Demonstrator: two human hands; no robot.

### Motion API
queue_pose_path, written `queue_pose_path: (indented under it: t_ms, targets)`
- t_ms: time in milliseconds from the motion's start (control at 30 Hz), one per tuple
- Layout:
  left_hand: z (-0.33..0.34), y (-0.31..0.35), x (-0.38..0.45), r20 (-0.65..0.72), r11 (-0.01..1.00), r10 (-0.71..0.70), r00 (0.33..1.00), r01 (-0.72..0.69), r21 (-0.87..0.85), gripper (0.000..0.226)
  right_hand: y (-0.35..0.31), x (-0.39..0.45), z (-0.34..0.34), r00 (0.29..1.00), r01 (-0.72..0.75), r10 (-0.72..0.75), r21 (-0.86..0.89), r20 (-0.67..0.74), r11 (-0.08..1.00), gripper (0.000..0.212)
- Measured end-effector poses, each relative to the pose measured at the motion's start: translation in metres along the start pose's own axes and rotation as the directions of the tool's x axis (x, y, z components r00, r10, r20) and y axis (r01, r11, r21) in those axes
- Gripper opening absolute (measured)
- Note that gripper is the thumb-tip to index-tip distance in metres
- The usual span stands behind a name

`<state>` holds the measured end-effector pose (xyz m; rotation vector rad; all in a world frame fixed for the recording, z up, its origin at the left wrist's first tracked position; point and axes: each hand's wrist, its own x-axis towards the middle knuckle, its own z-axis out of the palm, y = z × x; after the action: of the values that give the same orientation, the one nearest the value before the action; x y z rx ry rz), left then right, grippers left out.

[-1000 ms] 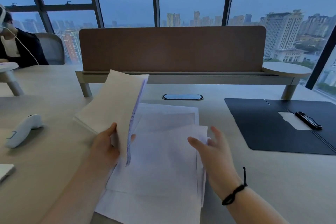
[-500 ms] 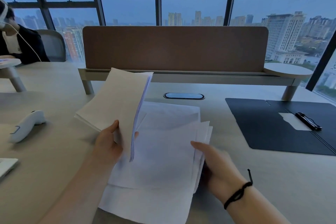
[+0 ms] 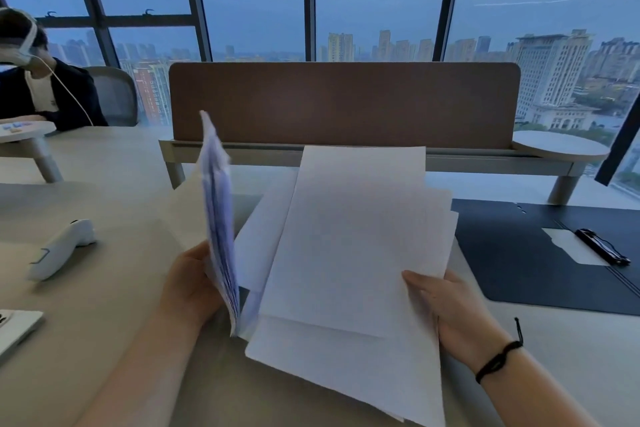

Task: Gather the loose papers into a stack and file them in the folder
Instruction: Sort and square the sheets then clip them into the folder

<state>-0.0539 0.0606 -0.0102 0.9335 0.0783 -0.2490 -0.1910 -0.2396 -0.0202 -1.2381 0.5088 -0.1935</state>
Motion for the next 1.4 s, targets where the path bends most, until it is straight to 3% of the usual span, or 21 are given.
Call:
queue_pose_path:
  t_ms: [233,400,600,800,900,1000,1100,1167,1400]
  targets:
    - [0.009,-0.011,-0.004,0.133,0.988,-0.138,0.981,0.127,0.086,0.036,0.004,0.001,0.008,0.990,0.124,-0.122,0.023,-0.070,0.992,0.013]
    - [0.013,-0.016,-0.002,0.108,0.988,-0.037,0.993,0.021,0.153,0.045,0.004,0.000,0.005,0.992,0.119,-0.114,0.091,-0.056,0.989,0.011]
    - [0.016,-0.002,-0.007,0.125,0.956,0.118,0.985,-0.147,0.255,0.032,-0.004,-0.002,0.003,0.994,0.079,-0.091,0.200,0.054,0.977,0.026]
    - [0.013,0.019,-0.004,0.159,0.950,0.160,0.974,-0.196,0.243,0.026,-0.026,0.004,0.002,0.990,0.071,-0.097,0.245,0.098,0.967,0.025]
    - [0.017,0.031,-0.007,0.169,0.947,0.184,0.968,-0.221,0.235,0.042,-0.036,0.007,0.001,0.991,0.081,-0.102,0.225,0.084,0.971,0.022]
    - [0.023,0.040,-0.014,0.151,0.940,0.218,0.964,-0.249,0.232,0.018,-0.033,0.009,0.002,0.997,0.046,-0.056,0.196,0.049,0.980,0.029]
    - [0.030,0.044,-0.018,0.122,0.922,0.268,0.955,-0.292,0.255,0.023,-0.020,0.009,0.007,0.998,-0.031,0.022,0.138,0.066,0.990,0.030]
    - [0.034,0.051,-0.024,0.083,0.905,0.309,0.947,-0.320,0.280,0.013,-0.013,0.010,0.009,0.997,-0.044,0.039,0.092,0.062,0.995,0.026]
    - [0.046,0.105,-0.035,0.065,0.827,0.500,0.863,-0.499,0.259,0.016,-0.006,0.024,-0.002,0.995,0.035,-0.055,-0.235,-0.080,0.971,0.022]
